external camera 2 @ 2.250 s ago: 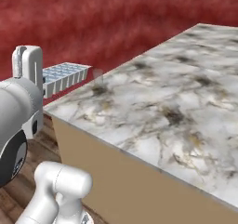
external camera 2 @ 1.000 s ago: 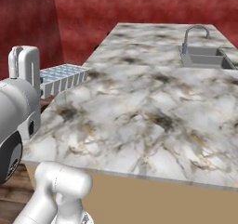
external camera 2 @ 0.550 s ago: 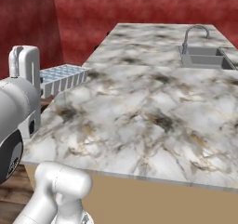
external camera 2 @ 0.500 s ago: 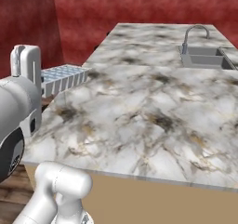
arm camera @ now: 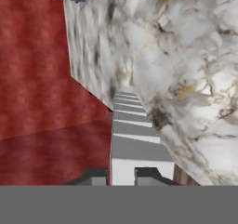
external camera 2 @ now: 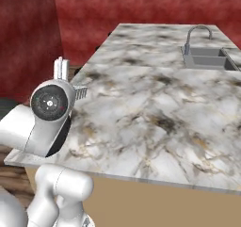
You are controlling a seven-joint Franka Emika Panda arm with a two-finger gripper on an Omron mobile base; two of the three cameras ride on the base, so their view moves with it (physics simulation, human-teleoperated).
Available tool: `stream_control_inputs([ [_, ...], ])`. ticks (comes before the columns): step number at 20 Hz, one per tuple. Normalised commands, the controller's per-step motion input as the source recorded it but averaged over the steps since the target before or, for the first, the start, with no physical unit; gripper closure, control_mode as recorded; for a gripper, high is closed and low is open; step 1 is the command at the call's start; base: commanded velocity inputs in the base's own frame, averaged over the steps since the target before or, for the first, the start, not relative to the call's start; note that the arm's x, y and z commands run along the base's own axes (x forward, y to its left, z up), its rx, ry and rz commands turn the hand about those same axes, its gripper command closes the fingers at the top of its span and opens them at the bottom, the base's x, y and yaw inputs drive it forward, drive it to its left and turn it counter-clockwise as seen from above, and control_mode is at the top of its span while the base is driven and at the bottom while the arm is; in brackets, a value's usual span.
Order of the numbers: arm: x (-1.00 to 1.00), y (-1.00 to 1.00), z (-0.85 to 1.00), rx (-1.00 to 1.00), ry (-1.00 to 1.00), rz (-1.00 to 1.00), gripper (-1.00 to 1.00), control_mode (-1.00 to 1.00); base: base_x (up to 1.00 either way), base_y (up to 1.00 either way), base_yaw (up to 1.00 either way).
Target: Open the freezer door, pick up the ice cube tray from the freezer, and place it on the dining counter.
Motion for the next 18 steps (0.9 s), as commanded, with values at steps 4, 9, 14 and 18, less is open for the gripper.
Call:
stream_control_inputs([
  [4, 0.70, 0.00, -0.60, 0.00, 0.00, 0.37, 1.00, -1.00, 0.00, 0.00, 0.00],
  [9, 0.49, 0.00, -0.26, 0.00, -0.01, 0.21, 1.00, -1.00, 0.00, 0.00, 0.00],
  [14, 0.59, 0.00, -0.07, -0.02, 0.01, 0.00, 1.00, -1.00, 0.00, 0.00, 0.00],
  [18, 0.60, 0.00, -0.22, 0.00, 0.11, 0.01, 1.00, -1.00, 0.00, 0.00, 0.00],
])
